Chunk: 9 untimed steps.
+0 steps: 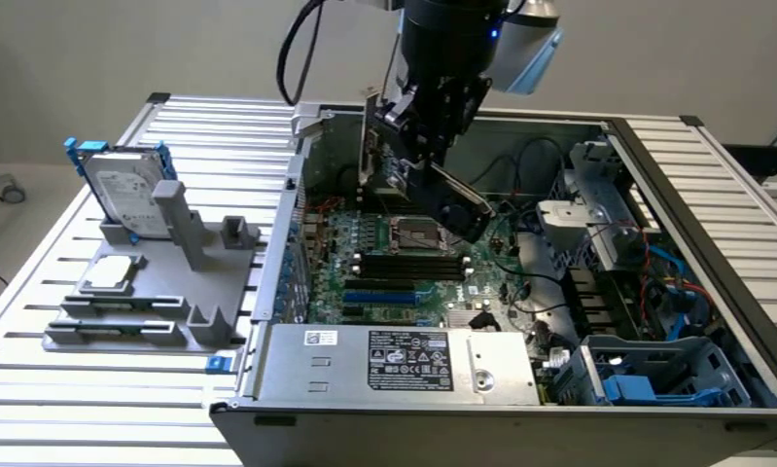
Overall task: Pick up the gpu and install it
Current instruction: 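Insert the gpu into the slot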
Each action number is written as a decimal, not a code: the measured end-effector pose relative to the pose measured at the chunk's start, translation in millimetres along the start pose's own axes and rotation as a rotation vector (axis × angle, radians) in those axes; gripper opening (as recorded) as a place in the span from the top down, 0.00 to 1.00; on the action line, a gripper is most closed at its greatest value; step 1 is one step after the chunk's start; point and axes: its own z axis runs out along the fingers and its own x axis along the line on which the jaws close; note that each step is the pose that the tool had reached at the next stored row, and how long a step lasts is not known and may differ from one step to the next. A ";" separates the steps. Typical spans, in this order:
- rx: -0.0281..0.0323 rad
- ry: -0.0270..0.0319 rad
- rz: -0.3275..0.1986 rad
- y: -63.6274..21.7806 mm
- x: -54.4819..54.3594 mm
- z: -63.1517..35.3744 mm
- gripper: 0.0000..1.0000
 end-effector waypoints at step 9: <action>0.0042 0.0025 -0.164 -0.1 -0.1 3.3 0.73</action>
